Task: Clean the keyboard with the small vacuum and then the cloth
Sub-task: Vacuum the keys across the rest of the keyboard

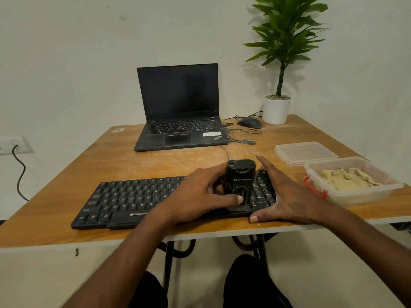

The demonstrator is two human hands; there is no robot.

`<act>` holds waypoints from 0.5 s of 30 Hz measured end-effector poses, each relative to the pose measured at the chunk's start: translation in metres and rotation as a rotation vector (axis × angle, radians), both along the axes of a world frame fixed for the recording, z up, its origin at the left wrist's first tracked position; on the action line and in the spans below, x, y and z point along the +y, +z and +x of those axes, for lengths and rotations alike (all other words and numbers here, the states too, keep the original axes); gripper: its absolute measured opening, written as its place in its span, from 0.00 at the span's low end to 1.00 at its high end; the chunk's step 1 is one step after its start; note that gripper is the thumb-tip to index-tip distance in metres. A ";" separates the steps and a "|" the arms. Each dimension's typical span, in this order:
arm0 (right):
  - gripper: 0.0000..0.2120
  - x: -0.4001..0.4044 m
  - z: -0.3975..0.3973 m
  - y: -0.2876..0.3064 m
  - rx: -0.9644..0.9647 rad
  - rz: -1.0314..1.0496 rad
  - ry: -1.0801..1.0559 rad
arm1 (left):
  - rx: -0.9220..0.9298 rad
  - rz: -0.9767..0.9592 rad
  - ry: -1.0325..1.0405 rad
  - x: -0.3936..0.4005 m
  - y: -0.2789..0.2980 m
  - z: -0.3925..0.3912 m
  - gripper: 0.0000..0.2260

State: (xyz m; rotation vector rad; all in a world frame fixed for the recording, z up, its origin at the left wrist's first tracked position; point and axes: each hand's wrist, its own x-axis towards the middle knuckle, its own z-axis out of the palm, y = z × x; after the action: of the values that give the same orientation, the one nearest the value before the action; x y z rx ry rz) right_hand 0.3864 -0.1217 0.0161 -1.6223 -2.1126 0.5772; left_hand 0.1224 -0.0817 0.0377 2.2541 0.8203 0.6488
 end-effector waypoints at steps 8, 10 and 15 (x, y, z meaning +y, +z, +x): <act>0.68 0.000 0.000 -0.001 -0.021 0.010 -0.014 | 0.035 -0.005 0.074 0.003 0.001 -0.036 0.24; 0.68 0.000 -0.001 0.000 -0.014 0.006 -0.012 | 0.039 0.024 0.046 -0.001 -0.001 -0.025 0.25; 0.67 0.000 -0.001 0.001 0.012 -0.005 0.004 | 0.003 0.059 -0.008 -0.008 -0.003 0.011 0.24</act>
State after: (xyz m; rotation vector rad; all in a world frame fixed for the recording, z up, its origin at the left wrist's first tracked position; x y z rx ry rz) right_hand 0.3855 -0.1220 0.0170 -1.6128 -2.1079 0.5925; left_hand 0.1338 -0.0901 0.0344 2.3106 0.8030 0.6743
